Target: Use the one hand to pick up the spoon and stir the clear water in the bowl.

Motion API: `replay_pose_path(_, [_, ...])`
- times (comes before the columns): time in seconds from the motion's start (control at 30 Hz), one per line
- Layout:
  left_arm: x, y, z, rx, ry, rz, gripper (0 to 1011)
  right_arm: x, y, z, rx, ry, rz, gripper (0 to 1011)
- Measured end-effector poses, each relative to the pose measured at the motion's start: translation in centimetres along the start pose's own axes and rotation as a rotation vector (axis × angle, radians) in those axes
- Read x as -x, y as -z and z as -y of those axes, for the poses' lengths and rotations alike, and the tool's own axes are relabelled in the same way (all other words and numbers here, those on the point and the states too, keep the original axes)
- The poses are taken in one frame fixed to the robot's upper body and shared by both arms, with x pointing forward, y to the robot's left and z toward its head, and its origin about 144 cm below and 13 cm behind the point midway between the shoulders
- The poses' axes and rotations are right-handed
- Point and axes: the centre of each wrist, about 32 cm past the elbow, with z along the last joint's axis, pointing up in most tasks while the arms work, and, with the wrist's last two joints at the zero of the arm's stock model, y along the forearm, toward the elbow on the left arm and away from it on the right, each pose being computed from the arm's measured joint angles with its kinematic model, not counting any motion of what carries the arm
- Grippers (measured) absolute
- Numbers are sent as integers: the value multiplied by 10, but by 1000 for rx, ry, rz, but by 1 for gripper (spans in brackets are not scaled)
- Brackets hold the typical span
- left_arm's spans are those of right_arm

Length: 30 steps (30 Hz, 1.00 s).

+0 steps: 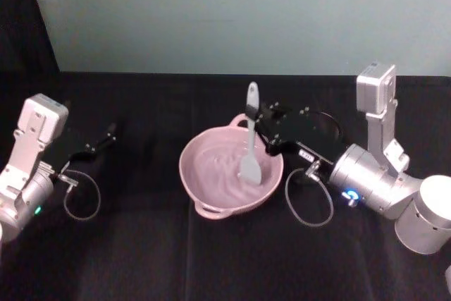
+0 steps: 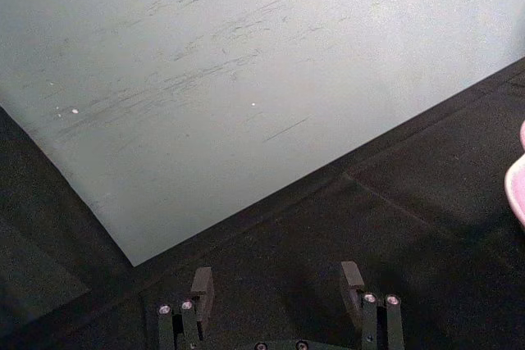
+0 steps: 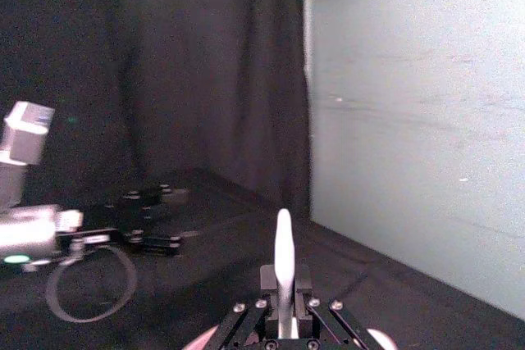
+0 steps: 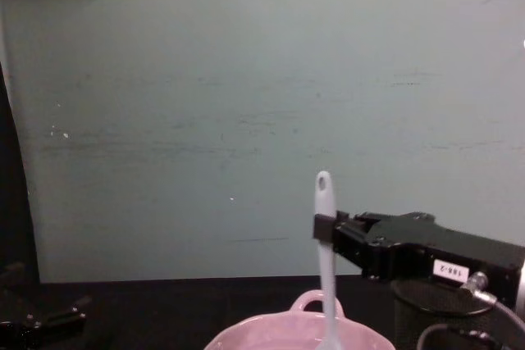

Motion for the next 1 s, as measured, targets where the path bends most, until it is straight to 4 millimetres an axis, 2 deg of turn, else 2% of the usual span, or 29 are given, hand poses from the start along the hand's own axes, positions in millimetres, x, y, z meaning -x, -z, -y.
replay_pose_path(0.2, [0, 0, 0, 0, 0, 0, 1011, 12, 2, -4, 2, -55, -53, 117])
replay_pose_path(0.47, [0, 0, 0, 0, 0, 0, 1011, 22, 11, -29, -19, -70, -77, 117])
replay_pose_path(0.63, [0, 0, 0, 0, 0, 0, 1011, 15, 18, -47, -47, -6, -57, 117])
replay_pose_path(0.77, [0, 0, 0, 0, 0, 0, 1011, 4, 19, -53, -63, 46, -23, 117])
replay_pose_path(1.0, [0, 0, 0, 0, 0, 0, 1011, -12, 16, -50, -62, 108, 23, 117])
